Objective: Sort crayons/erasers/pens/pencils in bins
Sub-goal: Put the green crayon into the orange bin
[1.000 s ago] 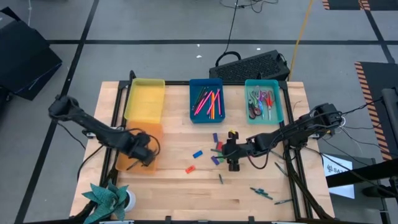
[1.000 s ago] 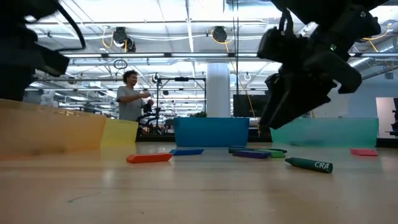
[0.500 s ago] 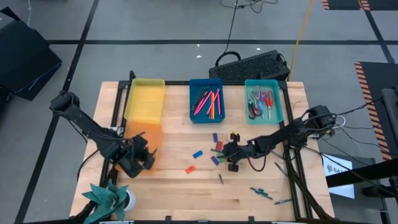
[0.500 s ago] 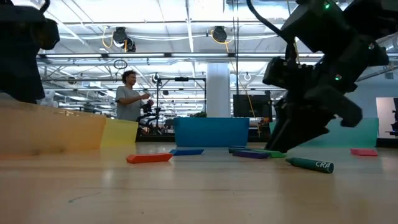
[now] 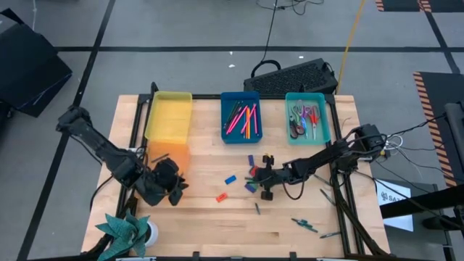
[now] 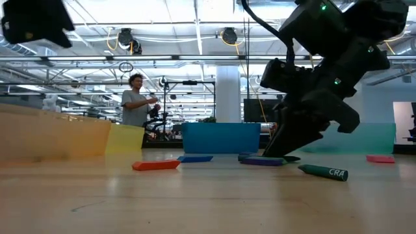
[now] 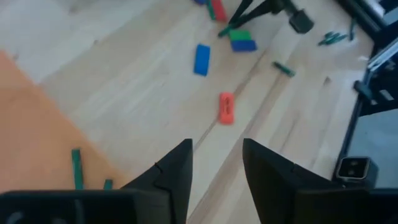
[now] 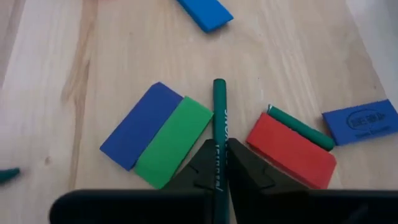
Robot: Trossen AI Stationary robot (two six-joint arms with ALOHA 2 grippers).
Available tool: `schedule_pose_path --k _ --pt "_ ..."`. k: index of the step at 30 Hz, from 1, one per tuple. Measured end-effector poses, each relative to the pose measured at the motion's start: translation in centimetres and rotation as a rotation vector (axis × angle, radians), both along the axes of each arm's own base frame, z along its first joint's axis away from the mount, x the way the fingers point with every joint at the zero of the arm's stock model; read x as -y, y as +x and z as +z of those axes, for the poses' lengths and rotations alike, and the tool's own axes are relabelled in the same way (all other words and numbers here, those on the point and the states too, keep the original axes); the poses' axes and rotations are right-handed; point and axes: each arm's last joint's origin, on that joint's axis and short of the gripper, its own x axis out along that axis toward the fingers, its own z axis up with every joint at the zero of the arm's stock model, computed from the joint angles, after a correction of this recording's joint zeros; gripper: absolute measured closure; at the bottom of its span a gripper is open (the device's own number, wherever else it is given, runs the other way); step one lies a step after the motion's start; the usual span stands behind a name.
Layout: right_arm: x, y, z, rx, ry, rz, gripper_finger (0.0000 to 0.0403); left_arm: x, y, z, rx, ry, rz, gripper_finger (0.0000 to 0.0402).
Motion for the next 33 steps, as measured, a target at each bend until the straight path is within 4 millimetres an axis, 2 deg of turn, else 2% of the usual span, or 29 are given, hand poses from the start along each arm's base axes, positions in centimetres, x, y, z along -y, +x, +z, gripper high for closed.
schedule_pose_path --k 5,7,10,14,16,19,23,28,31,33 --pt "-0.6 1.0 3.8 0.051 0.051 0.048 0.0384 -1.0 1.4 1.8 0.021 0.025 -0.069 0.0218" --pt "-0.8 1.8 6.3 0.13 0.074 0.041 0.0386 -1.0 2.4 2.1 0.063 0.076 -0.127 0.0196" --pt "-1.1 3.0 9.6 0.26 0.119 0.014 0.0386 -0.3 4.2 2.3 0.163 0.245 -0.24 0.0169" --pt "-1.7 4.2 12.1 0.359 0.154 0.016 0.0386 0.4 7.0 2.3 0.283 0.49 -0.323 0.015" --pt "-2.1 4.8 13.5 0.437 0.169 0.018 0.0386 0.0 8.2 2.4 0.337 0.518 -0.279 0.0151" --pt "-3.0 5.5 15.6 0.574 0.168 0.048 0.0386 -0.8 9.0 3.2 0.419 0.499 -0.21 0.0162" --pt "-3.5 5.6 18.8 0.734 0.123 0.029 0.0387 -1.5 8.4 5.4 0.534 0.524 -0.202 0.0188" --pt "-2.8 5.2 21.4 0.901 0.055 -0.019 0.0387 -2.0 7.3 8.9 0.777 0.481 -0.25 0.0213" --pt "-2.0 5.5 22.7 1.015 0.047 -0.029 0.0387 -2.5 7.4 10.1 0.886 0.498 -0.243 0.0224" --pt "-1.5 5.6 23.3 1.076 0.057 0.013 0.0387 -3.0 8.0 10.1 0.903 0.529 -0.216 0.023"
